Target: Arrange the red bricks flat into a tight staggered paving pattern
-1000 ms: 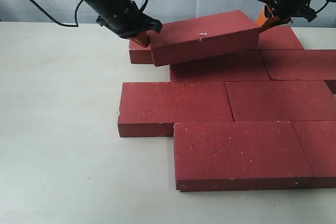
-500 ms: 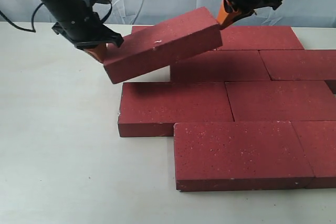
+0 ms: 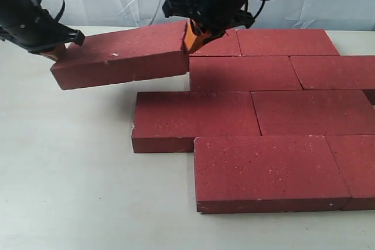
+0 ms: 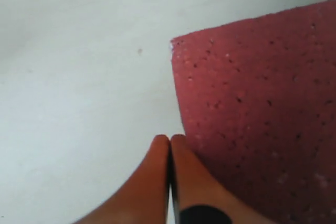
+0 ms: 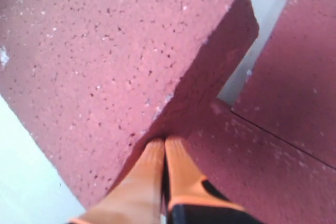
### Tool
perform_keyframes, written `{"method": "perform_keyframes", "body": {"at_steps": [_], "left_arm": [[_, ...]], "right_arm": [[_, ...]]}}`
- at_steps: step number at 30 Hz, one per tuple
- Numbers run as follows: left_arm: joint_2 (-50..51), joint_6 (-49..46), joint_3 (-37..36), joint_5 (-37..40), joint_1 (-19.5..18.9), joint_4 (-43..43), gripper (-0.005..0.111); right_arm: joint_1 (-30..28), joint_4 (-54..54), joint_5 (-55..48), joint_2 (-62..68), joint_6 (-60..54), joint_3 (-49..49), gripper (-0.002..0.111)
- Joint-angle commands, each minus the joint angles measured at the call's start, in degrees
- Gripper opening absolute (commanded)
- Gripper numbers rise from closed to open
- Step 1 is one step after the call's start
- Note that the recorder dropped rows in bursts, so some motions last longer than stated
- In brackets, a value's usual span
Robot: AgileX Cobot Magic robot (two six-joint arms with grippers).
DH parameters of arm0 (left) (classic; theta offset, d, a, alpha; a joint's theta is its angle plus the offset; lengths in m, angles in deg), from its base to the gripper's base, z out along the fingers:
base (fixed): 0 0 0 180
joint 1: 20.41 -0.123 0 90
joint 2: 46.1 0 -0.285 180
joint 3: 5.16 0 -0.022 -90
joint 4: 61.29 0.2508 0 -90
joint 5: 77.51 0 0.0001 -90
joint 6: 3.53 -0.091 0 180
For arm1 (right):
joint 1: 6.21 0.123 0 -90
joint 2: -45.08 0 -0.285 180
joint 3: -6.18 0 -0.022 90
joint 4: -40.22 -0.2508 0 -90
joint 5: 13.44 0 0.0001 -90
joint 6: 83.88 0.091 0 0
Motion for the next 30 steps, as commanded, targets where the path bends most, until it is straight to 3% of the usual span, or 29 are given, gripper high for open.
{"method": "perform_keyframes", "body": {"at_steps": [1, 18, 30], "left_arm": [[-1.1, -0.3, -1.9, -3.1, -1.9, -5.5, 0.000], [-0.6, -0.3, -9.6, -18.4, -9.0, -7.0, 0.000], [2.3, -0.3, -11.6, -22.9, -9.0, -7.0, 0.000]], "right_arm": [[3.3, -4.7, 9.9, 2.1, 0.8, -0.3, -0.001], [8.3, -10.5, 29.5, 12.8, 0.8, -0.3, -0.001], [8.2, -9.7, 31.9, 15.1, 1.1, -0.3, -0.001]]}}
